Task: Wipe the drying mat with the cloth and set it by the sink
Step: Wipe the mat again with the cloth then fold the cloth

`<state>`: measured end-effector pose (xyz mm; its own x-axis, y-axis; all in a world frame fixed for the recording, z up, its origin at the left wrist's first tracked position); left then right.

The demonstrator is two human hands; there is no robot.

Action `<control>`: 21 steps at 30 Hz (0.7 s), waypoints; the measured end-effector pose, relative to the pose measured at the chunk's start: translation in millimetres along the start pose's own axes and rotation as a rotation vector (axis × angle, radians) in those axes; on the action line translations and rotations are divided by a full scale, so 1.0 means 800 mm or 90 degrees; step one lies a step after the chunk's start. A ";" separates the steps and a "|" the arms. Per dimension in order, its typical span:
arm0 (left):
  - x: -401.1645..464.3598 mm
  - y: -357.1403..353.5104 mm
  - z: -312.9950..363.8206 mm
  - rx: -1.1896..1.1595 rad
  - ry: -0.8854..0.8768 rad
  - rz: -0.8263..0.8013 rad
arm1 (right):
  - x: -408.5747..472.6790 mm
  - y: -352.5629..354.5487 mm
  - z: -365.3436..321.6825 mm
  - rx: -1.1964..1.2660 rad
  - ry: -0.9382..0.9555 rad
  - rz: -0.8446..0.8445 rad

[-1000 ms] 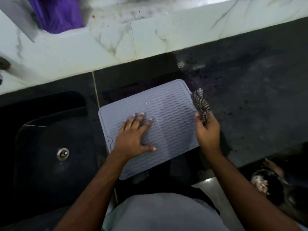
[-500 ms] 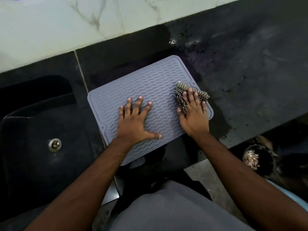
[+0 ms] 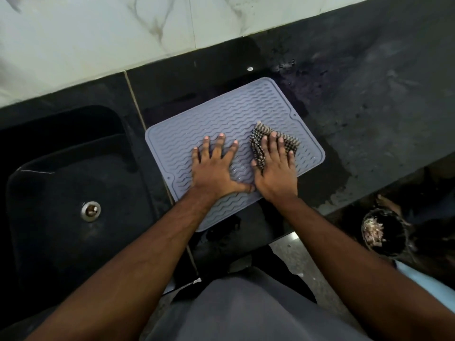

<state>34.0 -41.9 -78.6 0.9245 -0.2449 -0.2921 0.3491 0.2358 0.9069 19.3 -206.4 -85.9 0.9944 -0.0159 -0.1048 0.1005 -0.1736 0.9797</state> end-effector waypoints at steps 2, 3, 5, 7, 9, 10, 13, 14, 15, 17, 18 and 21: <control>-0.001 0.002 0.002 0.008 -0.017 -0.024 | 0.009 0.002 0.007 0.015 0.002 -0.017; -0.005 0.002 -0.001 0.011 -0.029 -0.034 | 0.014 0.003 0.010 0.028 -0.002 -0.027; -0.022 0.008 -0.019 0.003 -0.038 -0.027 | 0.018 0.002 0.012 0.035 -0.009 -0.025; -0.055 0.015 -0.048 -0.009 -0.029 0.014 | 0.013 0.001 0.009 0.018 -0.015 0.000; -0.097 0.016 -0.080 -0.018 -0.012 0.065 | 0.012 0.000 0.008 0.016 -0.031 0.019; -0.116 0.013 -0.092 -0.020 -0.003 0.082 | 0.013 0.002 0.007 0.024 -0.046 0.026; -0.141 -0.005 -0.104 -0.020 0.016 0.077 | 0.003 0.003 -0.016 0.090 -0.102 0.033; -0.140 -0.007 -0.104 -0.017 0.018 0.076 | -0.009 0.001 -0.035 0.094 -0.099 0.039; -0.137 -0.007 -0.104 -0.007 0.017 0.074 | -0.026 -0.004 -0.061 0.086 -0.086 0.048; -0.132 -0.006 -0.103 0.010 0.015 0.068 | -0.059 -0.015 -0.113 0.091 -0.058 0.051; -0.133 -0.004 -0.104 0.010 0.013 0.076 | -0.072 -0.020 -0.134 0.103 -0.050 0.038; -0.136 0.001 -0.103 0.001 0.004 0.110 | -0.101 -0.035 -0.168 0.117 0.021 -0.040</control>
<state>-53.9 62.3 -71.0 0.9717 -0.1946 -0.1340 0.1847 0.2719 0.9444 -59.5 -67.6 -81.5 0.9872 0.0331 -0.1561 0.1577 -0.3495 0.9236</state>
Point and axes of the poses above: each hand's wrist, its own x-axis towards the middle knuckle, its own y-axis out of the back of the hand, z = x × y, the point moved 8 cm from there along x, towards the middle knuckle, and after that the axes turned 3 degrees about -x, right-handed, at the moved point
